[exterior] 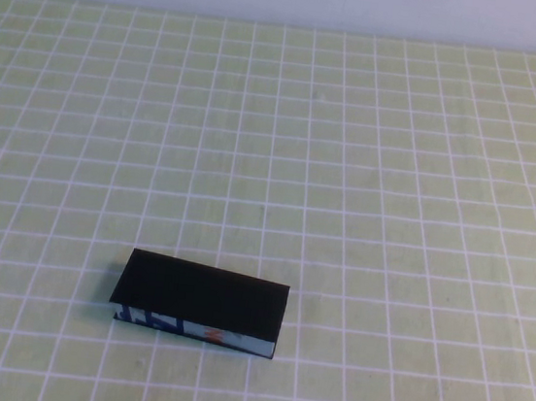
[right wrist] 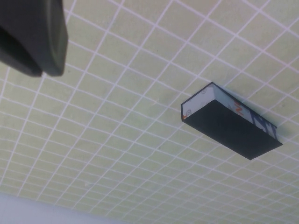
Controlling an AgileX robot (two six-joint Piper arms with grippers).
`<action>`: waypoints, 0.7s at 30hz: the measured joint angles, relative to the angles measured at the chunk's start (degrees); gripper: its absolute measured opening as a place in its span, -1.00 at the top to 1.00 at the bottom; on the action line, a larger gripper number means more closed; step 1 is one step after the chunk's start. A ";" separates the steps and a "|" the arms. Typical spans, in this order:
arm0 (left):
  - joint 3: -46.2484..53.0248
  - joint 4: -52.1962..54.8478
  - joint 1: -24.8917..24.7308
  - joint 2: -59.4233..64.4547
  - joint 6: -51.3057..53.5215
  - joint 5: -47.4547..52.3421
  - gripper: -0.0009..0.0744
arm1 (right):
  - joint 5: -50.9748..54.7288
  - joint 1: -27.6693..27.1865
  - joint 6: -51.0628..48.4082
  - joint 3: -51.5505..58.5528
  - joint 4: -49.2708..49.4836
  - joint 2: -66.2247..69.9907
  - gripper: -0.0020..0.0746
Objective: Return glasses to glasses case
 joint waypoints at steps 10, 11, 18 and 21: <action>0.00 -0.09 0.00 0.00 0.00 0.00 0.98 | 0.00 0.00 0.00 0.00 0.09 0.00 0.99; 0.00 -0.09 0.00 0.00 0.00 0.00 0.98 | 0.00 0.00 0.00 0.00 0.09 0.00 0.99; 0.00 -0.09 0.00 0.00 0.00 0.00 0.98 | 0.10 -8.96 0.00 0.00 1.51 0.00 0.99; 0.00 -0.09 0.00 0.00 0.00 0.00 0.98 | 0.10 -17.34 0.00 0.00 2.25 0.00 0.99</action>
